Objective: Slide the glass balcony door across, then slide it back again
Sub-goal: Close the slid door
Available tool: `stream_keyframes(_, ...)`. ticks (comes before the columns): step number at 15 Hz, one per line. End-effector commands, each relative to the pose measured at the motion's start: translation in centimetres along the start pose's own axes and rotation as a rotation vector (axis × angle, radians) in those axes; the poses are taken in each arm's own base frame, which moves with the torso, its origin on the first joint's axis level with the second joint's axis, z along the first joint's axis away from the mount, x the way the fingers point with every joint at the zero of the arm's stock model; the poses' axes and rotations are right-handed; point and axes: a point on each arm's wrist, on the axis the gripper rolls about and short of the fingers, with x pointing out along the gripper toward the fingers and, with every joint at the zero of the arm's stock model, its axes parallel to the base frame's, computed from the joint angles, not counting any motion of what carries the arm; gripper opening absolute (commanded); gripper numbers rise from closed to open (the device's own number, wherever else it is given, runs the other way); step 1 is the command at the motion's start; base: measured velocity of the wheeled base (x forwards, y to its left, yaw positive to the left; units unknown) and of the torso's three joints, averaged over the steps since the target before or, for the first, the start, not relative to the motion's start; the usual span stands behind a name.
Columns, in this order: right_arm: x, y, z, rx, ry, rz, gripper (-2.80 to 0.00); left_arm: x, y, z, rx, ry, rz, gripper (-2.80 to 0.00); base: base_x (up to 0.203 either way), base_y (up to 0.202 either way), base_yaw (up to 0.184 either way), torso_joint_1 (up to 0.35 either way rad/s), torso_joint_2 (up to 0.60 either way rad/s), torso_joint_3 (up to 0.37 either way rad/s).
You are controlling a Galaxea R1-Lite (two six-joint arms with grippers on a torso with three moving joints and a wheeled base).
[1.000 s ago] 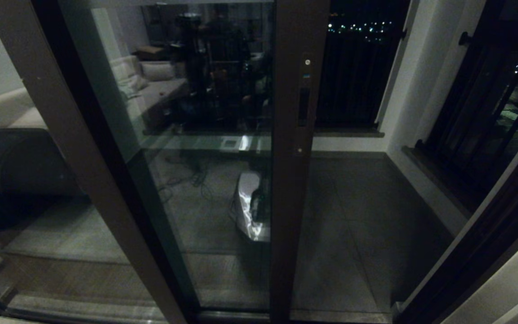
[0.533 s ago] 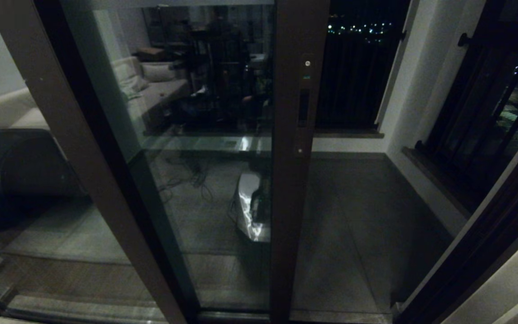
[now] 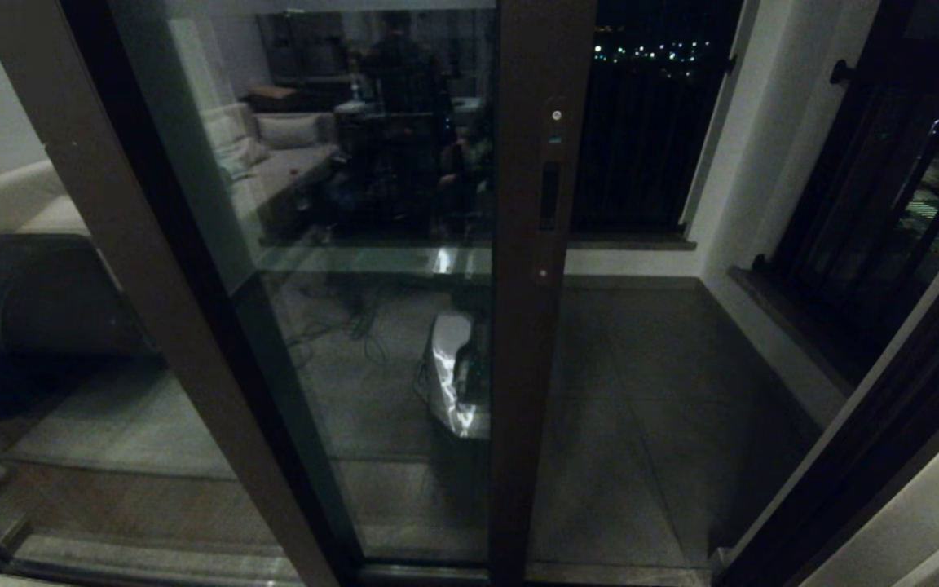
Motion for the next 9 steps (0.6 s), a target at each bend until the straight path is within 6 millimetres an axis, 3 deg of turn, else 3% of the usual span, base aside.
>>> stream_keyframes(1, 0.01, 0.00, -0.02, 0.000, 0.001, 0.000, -2.80, 1.86, -1.47, -4.16, -0.001, 0.022, -0.130, -2.80, 0.000, 0.000, 0.000, 0.000, 0.00, 0.000)
stream_keyframes(3, 0.00, 0.00, -0.02, 0.000, 0.000, 0.000, -2.80, 1.87, -1.71, -3.94, -0.029, -0.017, -0.244, -2.80, 0.000, 0.000, 0.000, 0.000, 0.00, 0.000)
stream_keyframes(9, 0.01, -0.01, -0.02, 0.004, 0.001, -0.002, -2.80, 1.87, -1.55, -3.70, -0.184, -0.023, -0.192, -2.80, 0.000, 0.000, 0.000, 0.000, 0.00, 0.000)
